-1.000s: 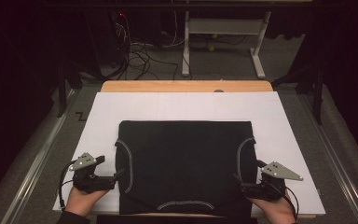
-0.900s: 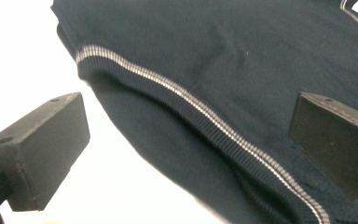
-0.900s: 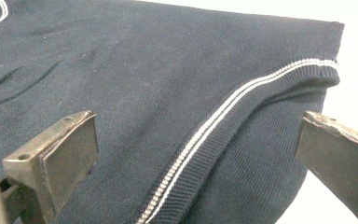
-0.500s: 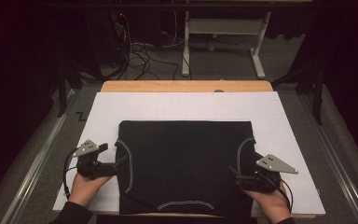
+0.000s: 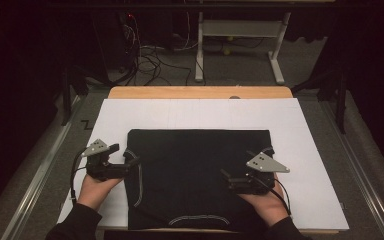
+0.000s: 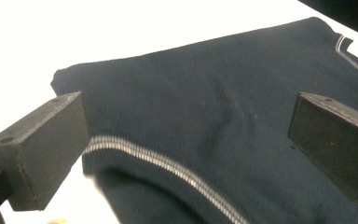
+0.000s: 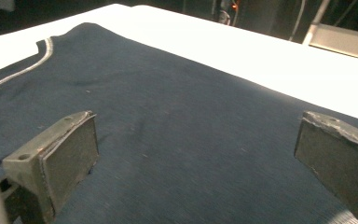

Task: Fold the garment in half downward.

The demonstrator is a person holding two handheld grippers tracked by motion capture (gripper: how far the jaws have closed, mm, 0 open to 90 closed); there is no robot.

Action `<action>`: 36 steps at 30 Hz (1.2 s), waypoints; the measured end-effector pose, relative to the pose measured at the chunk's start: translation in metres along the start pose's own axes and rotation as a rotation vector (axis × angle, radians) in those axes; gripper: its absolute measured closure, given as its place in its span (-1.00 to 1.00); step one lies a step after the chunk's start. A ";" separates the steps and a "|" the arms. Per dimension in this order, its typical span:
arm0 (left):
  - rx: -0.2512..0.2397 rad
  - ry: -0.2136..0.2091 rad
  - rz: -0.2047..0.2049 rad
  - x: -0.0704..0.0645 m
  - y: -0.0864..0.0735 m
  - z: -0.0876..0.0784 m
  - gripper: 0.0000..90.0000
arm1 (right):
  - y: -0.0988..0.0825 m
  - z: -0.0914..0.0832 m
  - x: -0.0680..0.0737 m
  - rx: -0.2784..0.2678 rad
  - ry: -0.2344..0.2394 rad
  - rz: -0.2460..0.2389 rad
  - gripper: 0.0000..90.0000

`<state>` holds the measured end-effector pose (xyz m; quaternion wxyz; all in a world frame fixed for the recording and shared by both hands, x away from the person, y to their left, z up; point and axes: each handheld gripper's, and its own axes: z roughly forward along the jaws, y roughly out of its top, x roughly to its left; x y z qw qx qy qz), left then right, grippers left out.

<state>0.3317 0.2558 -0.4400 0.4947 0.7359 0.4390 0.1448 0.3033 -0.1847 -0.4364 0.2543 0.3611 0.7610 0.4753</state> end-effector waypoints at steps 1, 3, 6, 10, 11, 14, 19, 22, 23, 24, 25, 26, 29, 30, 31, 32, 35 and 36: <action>-0.010 0.003 -0.001 0.000 0.003 0.001 -1.00 | 0.001 0.002 0.002 0.000 0.008 -0.002 -1.00; -0.013 0.005 0.003 0.001 0.007 0.004 -1.00 | 0.004 0.006 0.009 0.000 0.027 -0.009 -1.00; -0.001 0.000 0.003 0.002 0.013 0.011 -1.00 | 0.007 0.012 0.018 -0.001 0.050 -0.020 -1.00; -0.002 -0.004 0.012 0.003 0.021 0.018 -1.00 | 0.010 0.023 0.034 0.005 0.103 -0.011 -1.00; -0.002 -0.009 0.013 0.004 0.023 0.020 -1.00 | 0.010 0.025 0.037 0.007 0.110 -0.011 -1.00; 0.005 -0.018 0.019 0.005 0.031 0.025 -1.00 | 0.011 0.032 0.050 0.015 0.133 -0.037 -1.00; 0.003 -0.015 0.025 0.006 0.049 0.033 -1.00 | 0.016 0.041 0.069 0.012 0.179 -0.057 -1.00; 0.005 -0.016 0.022 0.005 0.060 0.036 -1.00 | 0.019 0.044 0.080 0.010 0.200 -0.069 -1.00; 0.007 -0.013 0.027 0.005 0.064 0.037 -1.00 | 0.020 0.046 0.085 0.009 0.210 -0.072 -1.00; 0.014 -0.013 0.031 0.004 0.068 0.037 -1.00 | 0.021 0.047 0.089 0.008 0.218 -0.071 -1.00; 0.021 -0.013 0.033 0.004 0.071 0.037 -1.00 | 0.022 0.047 0.093 0.006 0.227 -0.072 -1.00; 0.023 -0.009 0.034 0.005 0.075 0.037 -1.00 | 0.023 0.048 0.096 0.004 0.238 -0.068 -1.00; 0.021 -0.003 0.023 0.009 0.081 0.037 -1.00 | 0.026 0.050 0.106 -0.001 0.268 -0.065 -1.00; 0.018 0.003 0.023 0.012 0.082 0.037 -1.00 | 0.026 0.050 0.109 -0.002 0.275 -0.071 -1.00; 0.018 0.010 0.019 0.014 0.082 0.037 -1.00 | 0.026 0.050 0.112 0.000 0.281 -0.075 -1.00; 0.020 0.018 0.011 0.017 0.082 0.038 -1.00 | 0.027 0.051 0.114 0.001 0.290 -0.077 -1.00; 0.043 0.043 -0.034 0.031 0.077 0.041 -1.00 | 0.026 0.053 0.120 0.012 0.308 -0.087 -1.00; 0.047 0.046 -0.042 0.035 0.075 0.042 -1.00 | 0.026 0.054 0.121 0.012 0.314 -0.087 -1.00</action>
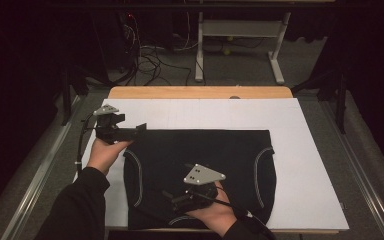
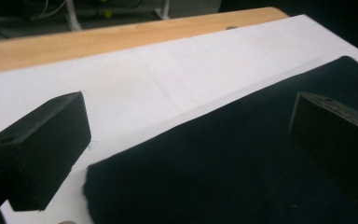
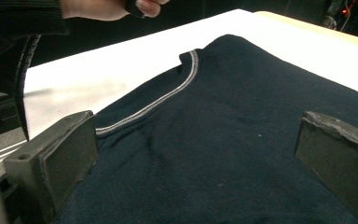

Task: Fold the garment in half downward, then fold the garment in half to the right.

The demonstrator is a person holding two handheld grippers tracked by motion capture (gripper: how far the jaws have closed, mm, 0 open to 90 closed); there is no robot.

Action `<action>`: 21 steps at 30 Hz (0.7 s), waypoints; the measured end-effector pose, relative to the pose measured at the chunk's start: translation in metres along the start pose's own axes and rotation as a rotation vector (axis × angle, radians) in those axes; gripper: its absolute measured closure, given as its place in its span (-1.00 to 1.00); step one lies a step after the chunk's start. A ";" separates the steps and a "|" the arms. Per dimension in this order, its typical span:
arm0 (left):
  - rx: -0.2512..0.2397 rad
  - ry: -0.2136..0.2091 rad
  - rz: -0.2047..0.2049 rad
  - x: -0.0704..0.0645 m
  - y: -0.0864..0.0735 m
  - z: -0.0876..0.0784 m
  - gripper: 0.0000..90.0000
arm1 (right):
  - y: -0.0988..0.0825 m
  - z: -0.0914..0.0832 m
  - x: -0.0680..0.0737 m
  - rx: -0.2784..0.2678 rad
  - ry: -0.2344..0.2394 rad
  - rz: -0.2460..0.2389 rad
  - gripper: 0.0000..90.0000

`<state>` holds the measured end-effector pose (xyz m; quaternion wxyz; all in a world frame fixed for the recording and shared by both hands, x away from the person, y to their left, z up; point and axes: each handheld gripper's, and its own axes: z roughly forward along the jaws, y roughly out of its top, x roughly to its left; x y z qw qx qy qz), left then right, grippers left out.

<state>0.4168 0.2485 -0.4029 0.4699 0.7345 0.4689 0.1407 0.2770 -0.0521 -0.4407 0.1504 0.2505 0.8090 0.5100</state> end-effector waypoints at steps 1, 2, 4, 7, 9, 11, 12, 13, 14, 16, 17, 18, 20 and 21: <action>0.001 0.008 -0.011 0.005 -0.002 0.001 -1.00 | 0.000 0.001 0.000 0.003 0.001 -0.001 -1.00; 0.005 0.015 -0.014 0.008 -0.004 0.002 -1.00 | 0.000 0.001 0.001 0.004 0.004 -0.001 -1.00; 0.016 0.028 -0.028 0.015 -0.009 0.003 -1.00 | -0.001 0.001 0.001 0.006 0.005 0.003 -1.00; 0.019 0.021 -0.057 0.023 -0.015 0.005 -1.00 | -0.002 -0.002 0.000 0.004 0.002 0.008 -1.00; 0.027 0.029 -0.050 0.027 -0.020 0.007 -1.00 | -0.004 -0.006 -0.001 -0.006 -0.008 0.013 -1.00; 0.039 0.026 -0.043 0.029 -0.023 0.011 -1.00 | -0.005 -0.008 -0.001 -0.009 -0.018 0.015 -1.00; 0.044 0.029 -0.043 0.030 -0.024 0.013 -1.00 | -0.005 -0.009 -0.001 -0.007 -0.021 0.016 -1.00; 0.048 0.028 -0.044 0.032 -0.024 0.014 -1.00 | -0.005 -0.009 -0.002 -0.006 -0.024 0.015 -1.00; 0.055 0.031 -0.054 0.033 -0.025 0.017 -1.00 | -0.005 -0.010 -0.002 -0.006 -0.027 0.018 -1.00; 0.084 0.060 -0.074 0.038 -0.026 0.020 -1.00 | -0.005 -0.010 -0.001 -0.003 -0.030 0.019 -1.00; 0.104 0.076 -0.087 0.040 -0.026 0.022 -0.96 | -0.005 -0.011 -0.001 -0.003 -0.031 0.021 -1.00; 0.111 0.074 -0.095 0.043 -0.028 0.024 -0.94 | -0.005 -0.011 -0.001 -0.005 -0.030 0.026 -1.00; 0.135 0.079 -0.107 0.048 -0.031 0.029 -0.94 | -0.007 -0.013 0.000 -0.011 -0.034 0.036 -1.00; 0.146 0.083 -0.114 0.051 -0.032 0.032 -0.94 | -0.008 -0.013 0.000 -0.013 -0.034 0.038 -1.00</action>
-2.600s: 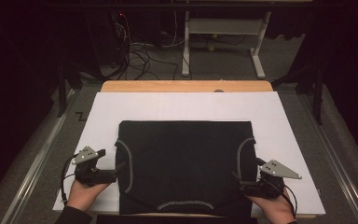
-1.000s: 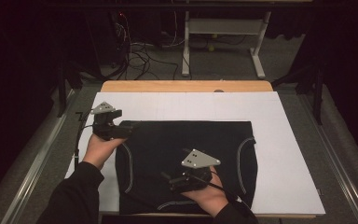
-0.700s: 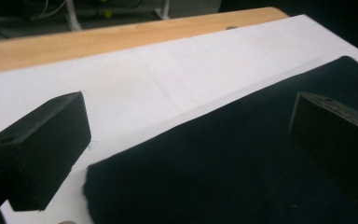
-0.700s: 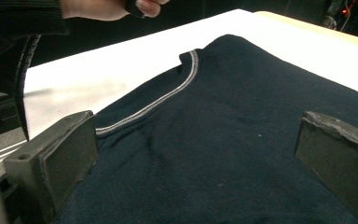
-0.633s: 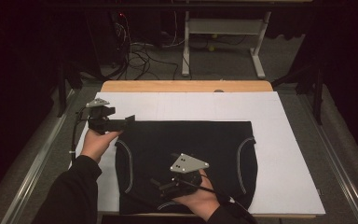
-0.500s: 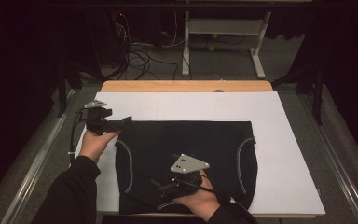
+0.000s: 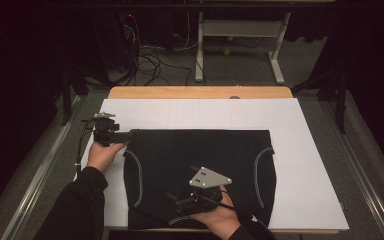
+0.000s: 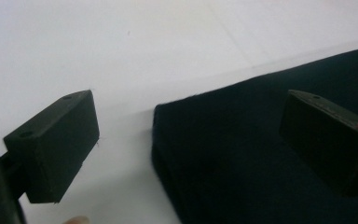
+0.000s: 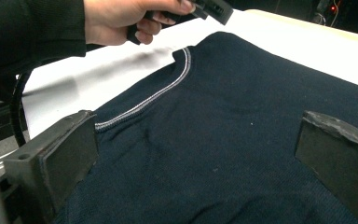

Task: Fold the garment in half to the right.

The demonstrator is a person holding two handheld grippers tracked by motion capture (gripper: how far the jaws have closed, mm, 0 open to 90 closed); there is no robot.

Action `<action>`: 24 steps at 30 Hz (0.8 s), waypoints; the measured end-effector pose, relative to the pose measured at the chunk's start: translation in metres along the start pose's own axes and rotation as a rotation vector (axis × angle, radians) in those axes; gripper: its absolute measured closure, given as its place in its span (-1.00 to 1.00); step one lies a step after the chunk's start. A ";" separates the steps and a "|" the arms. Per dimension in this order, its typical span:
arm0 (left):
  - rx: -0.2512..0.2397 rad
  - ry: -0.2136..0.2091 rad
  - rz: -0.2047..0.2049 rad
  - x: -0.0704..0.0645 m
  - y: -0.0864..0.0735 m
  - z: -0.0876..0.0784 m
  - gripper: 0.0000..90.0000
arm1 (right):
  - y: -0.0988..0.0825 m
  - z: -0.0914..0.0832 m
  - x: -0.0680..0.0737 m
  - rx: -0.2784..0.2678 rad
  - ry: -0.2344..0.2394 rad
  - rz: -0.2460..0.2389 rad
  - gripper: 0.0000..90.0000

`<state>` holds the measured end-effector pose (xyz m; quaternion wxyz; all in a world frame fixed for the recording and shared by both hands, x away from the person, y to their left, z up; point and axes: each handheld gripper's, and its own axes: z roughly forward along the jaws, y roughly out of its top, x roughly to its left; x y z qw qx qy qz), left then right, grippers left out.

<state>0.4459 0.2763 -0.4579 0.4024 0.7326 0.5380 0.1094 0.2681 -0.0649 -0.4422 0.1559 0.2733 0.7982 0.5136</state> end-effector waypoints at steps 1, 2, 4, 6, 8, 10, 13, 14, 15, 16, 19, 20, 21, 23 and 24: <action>0.007 0.003 -0.021 0.003 -0.001 0.003 -0.94 | -0.001 0.000 0.000 0.003 -0.001 0.004 -1.00; 0.015 0.006 -0.044 0.006 -0.001 0.006 -0.94 | -0.002 -0.001 0.000 0.005 -0.002 0.007 -1.00; 0.035 -0.009 -0.083 0.013 -0.003 0.013 -0.94 | -0.004 0.000 -0.001 0.005 -0.007 0.012 -1.00; 0.058 0.001 -0.072 0.017 -0.007 0.020 -0.88 | -0.005 0.000 -0.001 0.011 -0.011 0.011 -1.00; 0.037 0.002 -0.057 0.018 -0.007 0.021 -0.78 | -0.008 -0.001 0.000 0.017 -0.014 0.008 -1.00; 0.035 -0.004 -0.033 0.016 -0.007 0.023 -0.71 | -0.010 -0.001 0.001 0.025 -0.019 0.000 -1.00; 0.048 -0.009 0.022 0.010 -0.007 0.025 -0.65 | -0.011 -0.004 0.000 0.031 -0.025 0.007 -1.00; 0.048 -0.011 0.031 0.008 -0.007 0.026 -0.57 | -0.011 -0.004 0.000 0.032 -0.027 0.009 -1.00; 0.051 -0.003 0.038 0.007 -0.007 0.027 -0.51 | -0.011 -0.004 0.001 0.035 -0.027 0.007 -1.00; 0.050 0.010 0.043 0.006 -0.007 0.027 -0.48 | -0.011 -0.004 0.001 0.035 -0.026 0.003 -1.00; 0.053 0.011 0.048 0.004 -0.004 0.031 -0.41 | -0.011 -0.001 0.004 0.036 -0.018 -0.001 -1.00; 0.057 0.009 0.056 0.003 -0.003 0.032 -0.41 | -0.012 0.000 0.005 0.040 -0.015 -0.001 -1.00; 0.065 0.017 0.073 0.001 -0.002 0.033 -0.36 | -0.012 0.001 0.005 0.043 -0.014 -0.001 -1.00; 0.067 0.029 0.091 -0.002 -0.001 0.036 -0.26 | -0.012 0.003 0.006 0.052 -0.009 -0.001 -1.00; 0.068 0.039 0.106 -0.003 -0.001 0.036 -0.23 | -0.012 0.003 0.006 0.053 -0.008 -0.003 -1.00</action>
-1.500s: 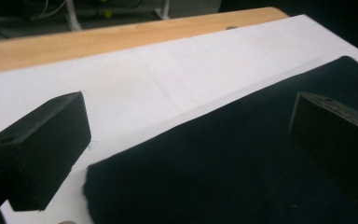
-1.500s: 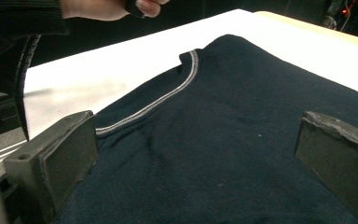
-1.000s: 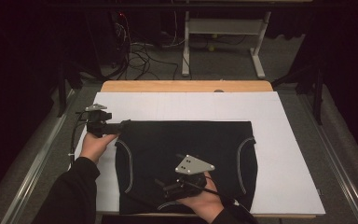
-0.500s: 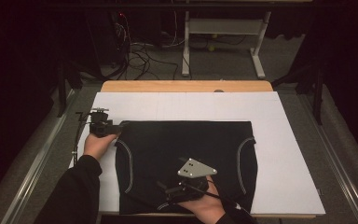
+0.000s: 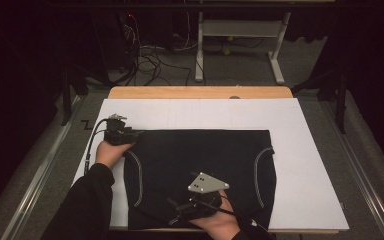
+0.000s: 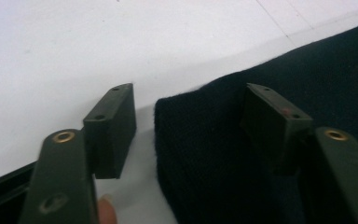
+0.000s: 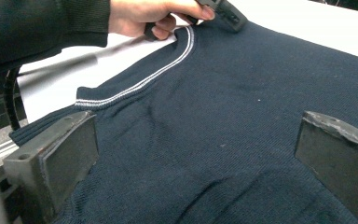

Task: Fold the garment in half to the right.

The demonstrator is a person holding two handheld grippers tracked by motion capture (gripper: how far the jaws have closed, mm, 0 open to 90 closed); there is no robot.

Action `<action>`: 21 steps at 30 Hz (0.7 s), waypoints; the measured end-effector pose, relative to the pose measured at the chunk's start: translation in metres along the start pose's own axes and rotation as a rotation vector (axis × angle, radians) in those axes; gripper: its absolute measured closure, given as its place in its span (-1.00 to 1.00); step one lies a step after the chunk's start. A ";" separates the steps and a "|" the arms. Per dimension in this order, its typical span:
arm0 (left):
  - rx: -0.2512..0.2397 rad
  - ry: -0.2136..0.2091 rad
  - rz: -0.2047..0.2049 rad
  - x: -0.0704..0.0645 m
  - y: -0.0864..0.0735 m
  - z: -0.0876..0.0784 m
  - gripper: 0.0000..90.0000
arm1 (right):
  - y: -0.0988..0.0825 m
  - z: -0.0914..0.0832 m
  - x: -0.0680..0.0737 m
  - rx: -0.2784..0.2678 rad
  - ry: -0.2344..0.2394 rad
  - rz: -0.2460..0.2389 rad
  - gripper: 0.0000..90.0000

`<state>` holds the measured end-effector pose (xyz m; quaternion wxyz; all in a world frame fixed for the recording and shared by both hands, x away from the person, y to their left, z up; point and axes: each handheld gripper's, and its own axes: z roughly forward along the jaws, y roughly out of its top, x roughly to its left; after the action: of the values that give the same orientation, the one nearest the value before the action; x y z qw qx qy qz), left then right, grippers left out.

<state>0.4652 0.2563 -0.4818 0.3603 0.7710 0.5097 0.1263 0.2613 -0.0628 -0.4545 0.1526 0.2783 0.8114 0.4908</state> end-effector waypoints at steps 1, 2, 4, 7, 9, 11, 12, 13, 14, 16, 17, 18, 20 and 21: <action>0.002 0.006 0.008 -0.001 0.000 0.000 -0.10 | 0.000 0.000 0.000 0.002 0.001 -0.005 -1.00; 0.003 0.005 0.005 -0.002 0.000 0.000 -0.04 | 0.000 0.000 0.001 0.006 -0.001 -0.011 -1.00; -0.003 -0.019 -0.001 -0.001 -0.002 -0.001 0.14 | 0.000 0.001 0.002 0.005 0.001 -0.015 -1.00; -0.025 -0.087 -0.047 0.003 -0.009 -0.004 0.51 | 0.002 0.002 0.006 0.005 0.009 -0.023 -1.00; -0.037 -0.087 -0.044 0.002 -0.011 -0.005 0.61 | 0.003 0.003 0.010 0.004 0.016 -0.030 -1.00; -0.058 -0.075 -0.039 0.000 -0.013 -0.007 0.64 | 0.004 0.005 0.014 0.009 0.025 -0.033 -1.00; -0.066 -0.069 -0.035 -0.001 -0.014 -0.008 0.66 | 0.005 0.006 0.016 0.011 0.029 -0.032 -1.00; -0.079 -0.059 -0.028 -0.003 -0.016 -0.009 0.67 | 0.005 0.007 0.017 0.011 0.033 -0.033 -1.00; -0.096 -0.050 -0.027 -0.004 -0.017 -0.010 0.67 | 0.006 0.008 0.019 0.012 0.038 -0.033 -1.00; -0.126 -0.050 -0.027 -0.005 -0.020 -0.013 0.67 | 0.008 0.011 0.023 0.016 0.047 -0.044 -1.00; -0.135 -0.059 -0.028 -0.005 -0.020 -0.014 0.67 | 0.009 0.013 0.026 0.020 0.053 -0.051 -1.00; -0.144 -0.068 -0.033 -0.004 -0.021 -0.014 0.67 | 0.010 0.016 0.028 0.023 0.058 -0.061 -1.00; -0.152 -0.073 -0.033 -0.005 -0.023 -0.015 0.67 | 0.012 0.021 0.035 0.034 0.070 -0.087 -1.00; -0.155 -0.070 -0.023 -0.006 -0.023 -0.016 0.67 | 0.013 0.023 0.039 0.038 0.077 -0.098 -1.00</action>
<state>0.4375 0.2631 -0.4853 0.4379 0.7389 0.4944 0.1339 0.2464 -0.0185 -0.4534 0.1397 0.2217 0.8385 0.4778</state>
